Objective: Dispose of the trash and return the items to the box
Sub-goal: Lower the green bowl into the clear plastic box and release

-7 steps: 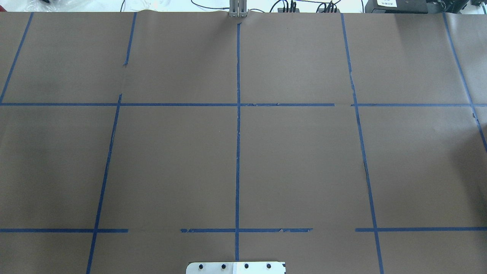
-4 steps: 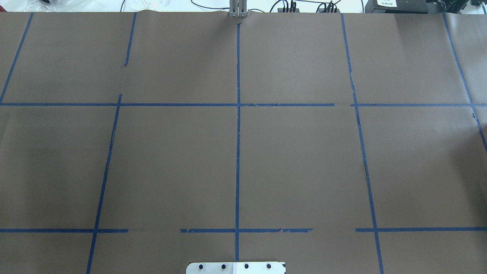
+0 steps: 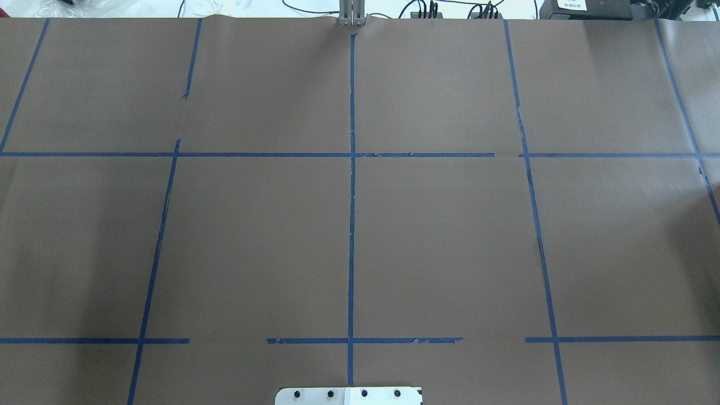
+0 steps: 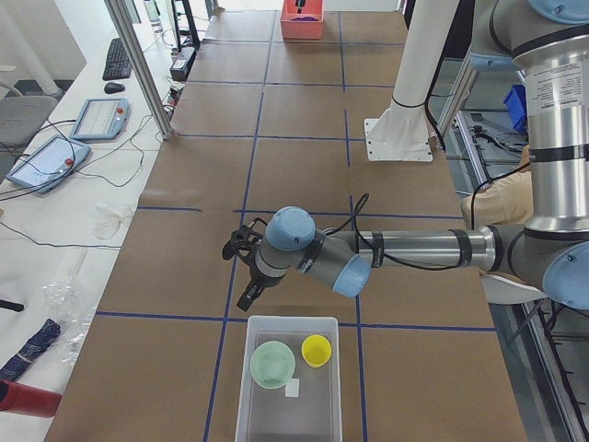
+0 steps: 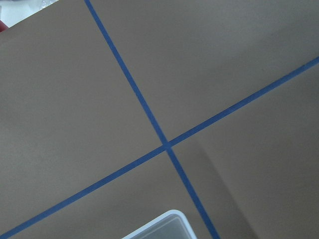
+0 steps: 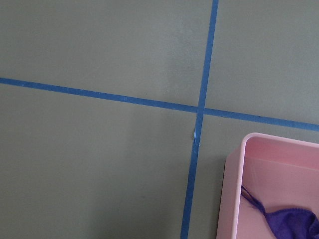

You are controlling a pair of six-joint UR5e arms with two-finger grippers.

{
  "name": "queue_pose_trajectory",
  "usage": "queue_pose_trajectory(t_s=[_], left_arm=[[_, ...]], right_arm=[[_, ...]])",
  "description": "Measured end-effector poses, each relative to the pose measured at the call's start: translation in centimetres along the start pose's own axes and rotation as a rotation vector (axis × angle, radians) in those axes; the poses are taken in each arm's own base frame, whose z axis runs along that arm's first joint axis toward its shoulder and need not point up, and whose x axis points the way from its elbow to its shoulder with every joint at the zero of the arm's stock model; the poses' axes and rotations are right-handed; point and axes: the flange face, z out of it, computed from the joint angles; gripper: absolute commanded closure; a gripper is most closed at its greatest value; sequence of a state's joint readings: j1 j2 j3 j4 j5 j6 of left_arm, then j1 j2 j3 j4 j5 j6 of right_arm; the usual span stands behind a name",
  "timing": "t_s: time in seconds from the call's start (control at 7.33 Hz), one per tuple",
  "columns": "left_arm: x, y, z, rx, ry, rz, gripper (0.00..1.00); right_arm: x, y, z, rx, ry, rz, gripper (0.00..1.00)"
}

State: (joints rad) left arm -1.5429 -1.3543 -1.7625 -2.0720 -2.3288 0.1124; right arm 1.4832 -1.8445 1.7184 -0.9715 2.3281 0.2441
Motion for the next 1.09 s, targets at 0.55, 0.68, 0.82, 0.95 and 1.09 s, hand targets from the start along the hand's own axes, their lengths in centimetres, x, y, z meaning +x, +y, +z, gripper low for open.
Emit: queue_pose_trajectory(t_s=[0.55, 0.68, 0.82, 0.95, 1.09], left_arm=[[-0.6, 4.0, 0.7, -0.243, 0.017, -0.268, 0.00], [-1.4, 2.9, 1.1, -0.290, 0.014, -0.283, 0.00], [-1.8, 2.4, 1.1, -0.304, 0.020, -0.230, 0.00], [-2.2, 1.2, 1.0, -0.299, 0.028, -0.162, 0.00], [-2.5, -0.6, 1.1, -0.289, 0.032, -0.123, 0.00]], right_arm=[[-0.2, 0.0, 0.2, -0.012, 0.001, -0.002, 0.00], [-0.5, 0.0, 0.5, -0.028, -0.002, -0.006, 0.00], [-0.7, 0.0, 0.9, -0.046, -0.006, -0.008, 0.00], [-0.8, 0.0, 1.1, -0.063, -0.008, -0.007, 0.00], [-0.6, -0.3, 1.2, -0.083, -0.005, -0.003, 0.00]])
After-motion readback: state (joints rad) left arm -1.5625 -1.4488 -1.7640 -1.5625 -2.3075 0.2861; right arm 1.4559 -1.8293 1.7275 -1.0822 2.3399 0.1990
